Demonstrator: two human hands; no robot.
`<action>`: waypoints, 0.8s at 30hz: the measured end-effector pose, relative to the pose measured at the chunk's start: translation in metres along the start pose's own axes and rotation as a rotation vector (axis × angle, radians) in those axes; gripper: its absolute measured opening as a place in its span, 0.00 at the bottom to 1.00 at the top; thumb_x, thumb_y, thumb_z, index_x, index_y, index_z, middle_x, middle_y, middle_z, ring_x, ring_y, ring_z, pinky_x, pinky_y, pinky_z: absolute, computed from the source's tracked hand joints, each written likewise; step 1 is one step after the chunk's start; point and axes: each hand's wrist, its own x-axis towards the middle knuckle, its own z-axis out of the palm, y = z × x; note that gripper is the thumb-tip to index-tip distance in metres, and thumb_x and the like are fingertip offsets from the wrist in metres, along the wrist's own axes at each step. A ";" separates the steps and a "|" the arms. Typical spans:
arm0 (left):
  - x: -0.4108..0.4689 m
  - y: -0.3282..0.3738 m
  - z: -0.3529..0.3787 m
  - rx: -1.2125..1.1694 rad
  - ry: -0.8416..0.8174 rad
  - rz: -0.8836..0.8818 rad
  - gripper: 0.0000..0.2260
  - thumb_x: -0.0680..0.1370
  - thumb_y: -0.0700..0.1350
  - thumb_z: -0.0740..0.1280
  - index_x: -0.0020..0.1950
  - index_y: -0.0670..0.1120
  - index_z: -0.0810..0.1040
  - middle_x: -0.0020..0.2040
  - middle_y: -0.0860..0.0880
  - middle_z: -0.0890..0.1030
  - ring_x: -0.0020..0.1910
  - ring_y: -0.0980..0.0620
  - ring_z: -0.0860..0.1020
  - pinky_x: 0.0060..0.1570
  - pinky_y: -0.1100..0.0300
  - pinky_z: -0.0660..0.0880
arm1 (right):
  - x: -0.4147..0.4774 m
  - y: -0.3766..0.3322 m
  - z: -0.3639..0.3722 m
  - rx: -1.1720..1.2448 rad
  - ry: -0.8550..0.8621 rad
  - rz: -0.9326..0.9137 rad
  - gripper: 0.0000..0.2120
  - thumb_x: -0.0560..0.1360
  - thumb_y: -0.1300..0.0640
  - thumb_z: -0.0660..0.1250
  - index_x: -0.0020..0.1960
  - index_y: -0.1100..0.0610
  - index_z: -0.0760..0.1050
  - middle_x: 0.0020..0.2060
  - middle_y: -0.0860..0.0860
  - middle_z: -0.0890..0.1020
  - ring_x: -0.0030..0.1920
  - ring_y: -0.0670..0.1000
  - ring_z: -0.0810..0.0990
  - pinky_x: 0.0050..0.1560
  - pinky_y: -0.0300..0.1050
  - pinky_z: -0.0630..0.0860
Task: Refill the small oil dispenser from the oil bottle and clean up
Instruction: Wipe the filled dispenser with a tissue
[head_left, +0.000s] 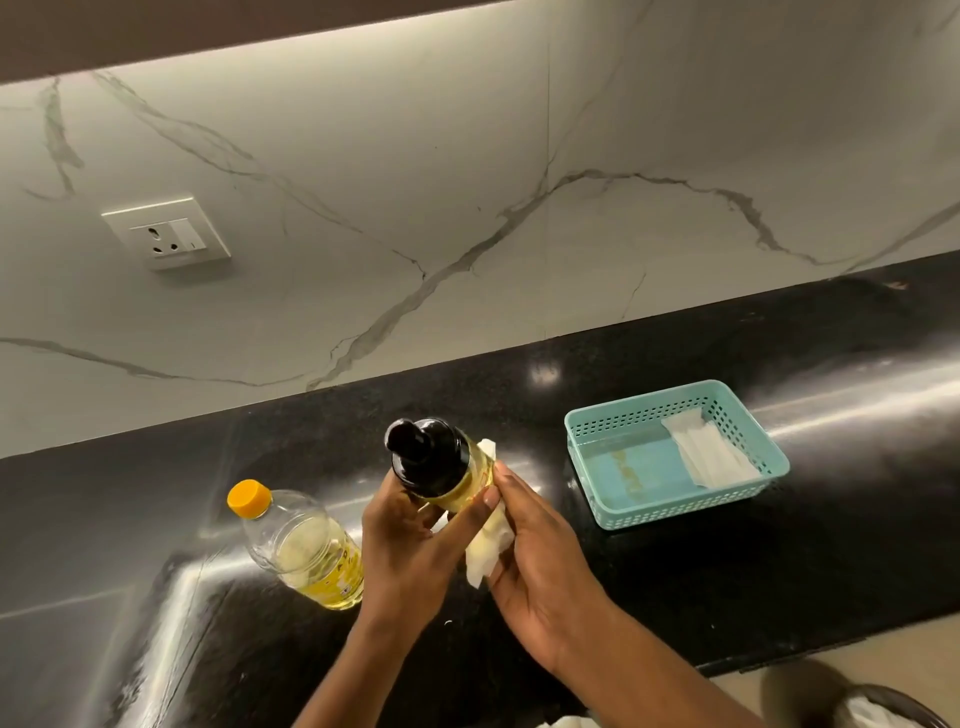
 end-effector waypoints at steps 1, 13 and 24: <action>0.002 0.000 -0.003 0.030 -0.012 0.008 0.19 0.72 0.41 0.83 0.60 0.39 0.84 0.54 0.43 0.89 0.55 0.42 0.89 0.56 0.40 0.86 | -0.002 0.001 0.001 -0.019 0.005 0.001 0.18 0.88 0.52 0.57 0.68 0.57 0.81 0.61 0.58 0.86 0.63 0.53 0.86 0.64 0.47 0.81; 0.024 0.010 -0.036 -0.065 -0.190 0.019 0.20 0.69 0.44 0.83 0.60 0.45 0.85 0.54 0.40 0.89 0.52 0.41 0.89 0.53 0.46 0.85 | -0.011 -0.020 0.000 -0.724 0.075 -0.490 0.17 0.85 0.59 0.65 0.63 0.37 0.76 0.57 0.34 0.84 0.61 0.36 0.81 0.56 0.33 0.79; 0.029 0.016 -0.042 -0.119 -0.233 0.000 0.23 0.71 0.45 0.83 0.64 0.45 0.84 0.57 0.40 0.88 0.55 0.38 0.88 0.51 0.43 0.86 | -0.042 0.013 0.000 -1.230 -0.228 -0.467 0.30 0.86 0.39 0.53 0.79 0.23 0.38 0.81 0.26 0.42 0.80 0.29 0.43 0.84 0.46 0.51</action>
